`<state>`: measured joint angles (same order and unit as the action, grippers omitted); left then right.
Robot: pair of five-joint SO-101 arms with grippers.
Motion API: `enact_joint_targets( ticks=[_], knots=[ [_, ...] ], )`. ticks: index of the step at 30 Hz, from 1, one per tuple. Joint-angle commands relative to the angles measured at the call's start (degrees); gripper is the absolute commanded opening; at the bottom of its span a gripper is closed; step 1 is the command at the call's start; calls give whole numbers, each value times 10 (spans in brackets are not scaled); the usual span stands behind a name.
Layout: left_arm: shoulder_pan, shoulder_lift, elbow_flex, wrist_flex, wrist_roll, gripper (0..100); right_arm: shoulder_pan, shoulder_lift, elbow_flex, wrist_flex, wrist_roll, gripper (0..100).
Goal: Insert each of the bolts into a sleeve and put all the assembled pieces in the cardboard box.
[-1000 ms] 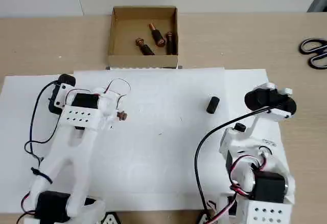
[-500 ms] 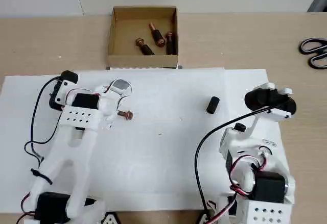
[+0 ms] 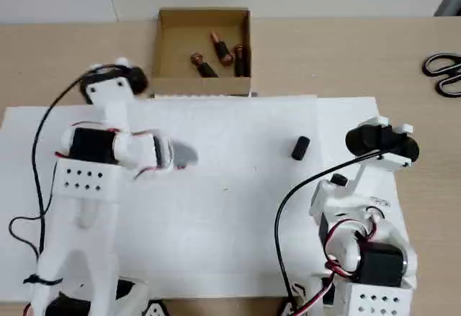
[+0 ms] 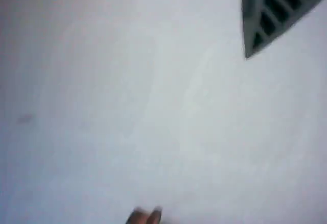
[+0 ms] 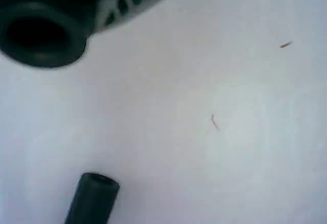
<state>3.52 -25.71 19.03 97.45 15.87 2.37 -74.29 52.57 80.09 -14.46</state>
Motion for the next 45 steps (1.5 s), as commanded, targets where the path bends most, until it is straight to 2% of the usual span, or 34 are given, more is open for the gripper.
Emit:
enact_joint_targets(
  ticks=[1,5,10,13,18,23,25,30,32,35,37,41,45],
  knots=[
    [-29,-18,-11,28,-123,363,2,-7,-28,3,1,4],
    [-70,-17,-10,28,-204,334,2,-7,-28,3,1,4],
    [-94,-17,-9,29,-245,269,1,-7,-28,3,1,4],
    [-95,-17,-9,28,-242,201,1,-7,-28,4,1,4],
    [-95,4,-11,13,-229,0,1,-7,-28,4,1,4],
    [-116,29,-11,-3,-251,6,1,-7,-28,4,1,4],
    [-128,33,-11,-4,-327,6,1,-7,-28,4,0,4],
    [-113,32,-11,-4,-587,6,1,-7,-28,4,0,4],
    [-110,33,-12,-28,-632,6,1,-7,-28,4,0,4],
    [-110,36,-10,-113,-687,6,1,-7,-25,4,0,4],
    [-110,33,-10,-149,-748,6,1,-7,-25,4,0,4],
    [-109,39,-7,-170,-855,6,1,-7,-25,4,1,4],
    [-85,81,-11,-174,-910,6,3,-7,-25,4,1,4]
  ],
)
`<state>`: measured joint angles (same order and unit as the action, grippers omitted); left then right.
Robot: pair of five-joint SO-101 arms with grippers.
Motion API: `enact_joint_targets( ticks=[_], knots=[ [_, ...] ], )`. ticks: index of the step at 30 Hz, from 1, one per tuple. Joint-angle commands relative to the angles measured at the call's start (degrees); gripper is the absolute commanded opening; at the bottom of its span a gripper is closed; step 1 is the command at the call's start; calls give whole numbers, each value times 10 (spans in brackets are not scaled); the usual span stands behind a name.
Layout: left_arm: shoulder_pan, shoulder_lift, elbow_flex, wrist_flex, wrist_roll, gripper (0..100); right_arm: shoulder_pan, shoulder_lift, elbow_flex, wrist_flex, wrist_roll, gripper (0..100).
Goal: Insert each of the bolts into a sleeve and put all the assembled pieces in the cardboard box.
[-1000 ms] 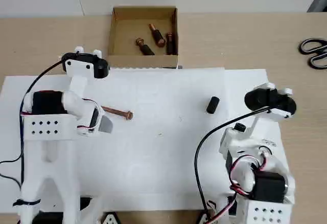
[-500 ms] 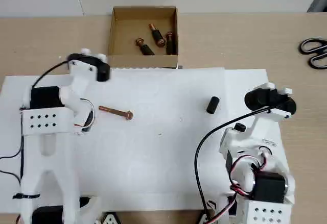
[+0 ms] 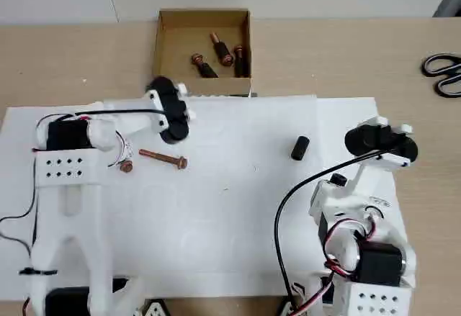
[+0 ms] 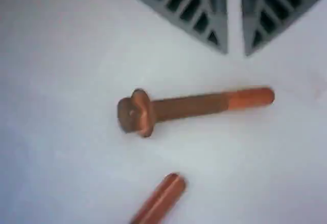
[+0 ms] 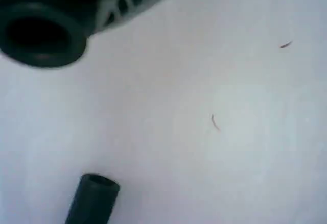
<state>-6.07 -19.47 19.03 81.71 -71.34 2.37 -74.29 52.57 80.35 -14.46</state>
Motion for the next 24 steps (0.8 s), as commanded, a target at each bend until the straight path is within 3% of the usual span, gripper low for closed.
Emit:
enact_joint_targets(
  ticks=[1,6,10,18,24],
  knots=[
    [11,33,-15,-17,-52,6,3,-7,-25,1,1,4],
    [11,127,-55,-1,-138,6,5,-7,-25,1,1,4],
    [22,201,-137,58,-179,8,7,-7,-25,1,2,4],
    [62,330,-308,183,-200,97,7,-7,18,1,2,4],
    [91,369,-323,186,-207,101,7,-7,23,-7,4,4]
  ],
)
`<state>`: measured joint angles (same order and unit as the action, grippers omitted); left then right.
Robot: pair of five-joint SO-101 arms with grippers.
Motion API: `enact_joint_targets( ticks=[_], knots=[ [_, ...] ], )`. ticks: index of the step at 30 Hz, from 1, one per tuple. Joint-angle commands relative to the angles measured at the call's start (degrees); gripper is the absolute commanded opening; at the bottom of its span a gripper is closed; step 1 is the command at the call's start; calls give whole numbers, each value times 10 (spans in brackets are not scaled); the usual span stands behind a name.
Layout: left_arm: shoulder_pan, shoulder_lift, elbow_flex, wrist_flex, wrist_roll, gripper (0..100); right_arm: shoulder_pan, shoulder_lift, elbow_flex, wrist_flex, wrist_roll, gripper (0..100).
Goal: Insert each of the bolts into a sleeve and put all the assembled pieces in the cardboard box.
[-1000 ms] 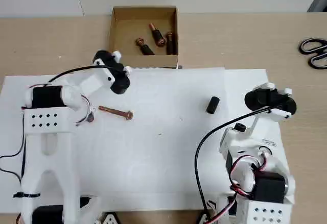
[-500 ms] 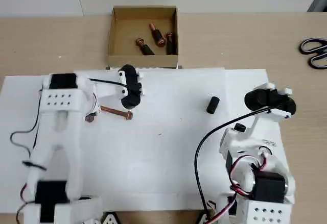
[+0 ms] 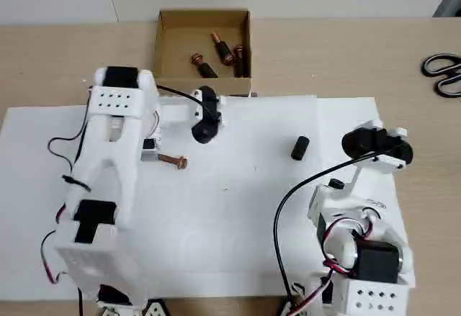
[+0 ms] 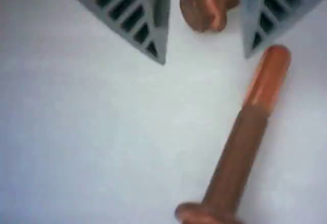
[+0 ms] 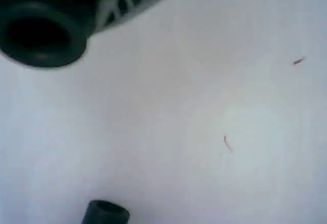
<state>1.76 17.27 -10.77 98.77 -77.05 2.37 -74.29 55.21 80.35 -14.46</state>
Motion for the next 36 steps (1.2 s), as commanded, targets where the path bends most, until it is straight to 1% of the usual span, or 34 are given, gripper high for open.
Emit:
enact_joint_targets(
  ticks=[1,7,10,16,22,30,32,36],
  knots=[
    [13,9,-25,16,-158,101,7,-7,-4,-7,4,4],
    [25,49,-25,6,-196,103,7,-7,-4,-7,4,4],
    [23,61,-26,-11,-208,128,4,-7,-4,-7,4,4],
    [28,64,-26,-17,-216,134,4,-7,-4,-8,4,4],
    [40,64,-25,-58,-217,134,4,-7,-4,-8,4,4],
    [49,65,-25,-69,-218,137,5,-7,-4,-7,4,4],
    [49,74,-25,-69,-230,137,5,-7,-4,-7,4,4],
    [47,119,-44,-83,-231,137,4,-7,-4,-7,4,4]
  ],
)
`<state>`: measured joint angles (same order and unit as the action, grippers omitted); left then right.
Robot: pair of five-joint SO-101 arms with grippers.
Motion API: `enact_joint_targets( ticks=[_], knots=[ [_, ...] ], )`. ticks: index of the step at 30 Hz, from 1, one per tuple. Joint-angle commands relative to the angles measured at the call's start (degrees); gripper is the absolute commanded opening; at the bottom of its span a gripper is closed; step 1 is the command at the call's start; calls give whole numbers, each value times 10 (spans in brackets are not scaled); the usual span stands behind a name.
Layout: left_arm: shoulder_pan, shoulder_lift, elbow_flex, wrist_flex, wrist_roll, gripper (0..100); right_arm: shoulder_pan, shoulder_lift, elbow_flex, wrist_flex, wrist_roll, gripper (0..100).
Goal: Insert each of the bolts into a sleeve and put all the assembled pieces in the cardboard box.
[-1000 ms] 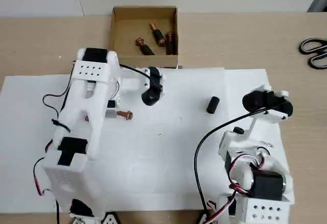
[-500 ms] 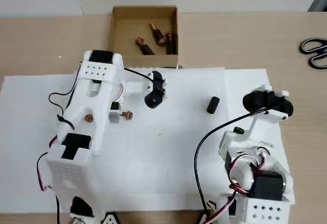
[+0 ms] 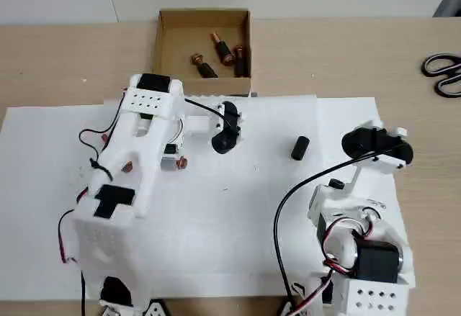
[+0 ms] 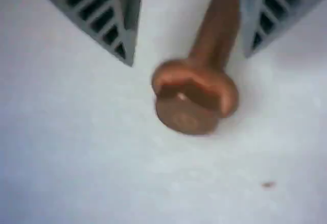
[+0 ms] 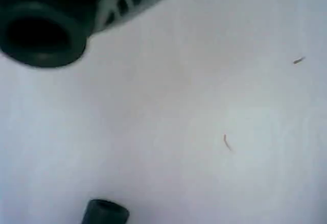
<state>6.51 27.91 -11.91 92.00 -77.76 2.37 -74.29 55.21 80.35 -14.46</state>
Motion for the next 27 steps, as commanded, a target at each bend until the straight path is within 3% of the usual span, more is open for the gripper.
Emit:
enact_joint_targets(
  ticks=[1,10,16,19,23,27],
  knots=[
    [-1,25,-44,-17,-224,137,4,-7,-4,-8,4,4],
    [0,119,-115,-13,-222,132,3,-7,-4,-8,4,4],
    [3,124,-116,17,-222,6,3,-7,-4,-8,4,4],
    [10,123,-117,33,-221,6,3,-7,-4,-8,4,4],
    [18,123,-181,85,-172,6,2,-7,-9,-8,4,4],
    [20,123,-233,84,-115,6,2,-7,-40,-4,4,4]
  ],
)
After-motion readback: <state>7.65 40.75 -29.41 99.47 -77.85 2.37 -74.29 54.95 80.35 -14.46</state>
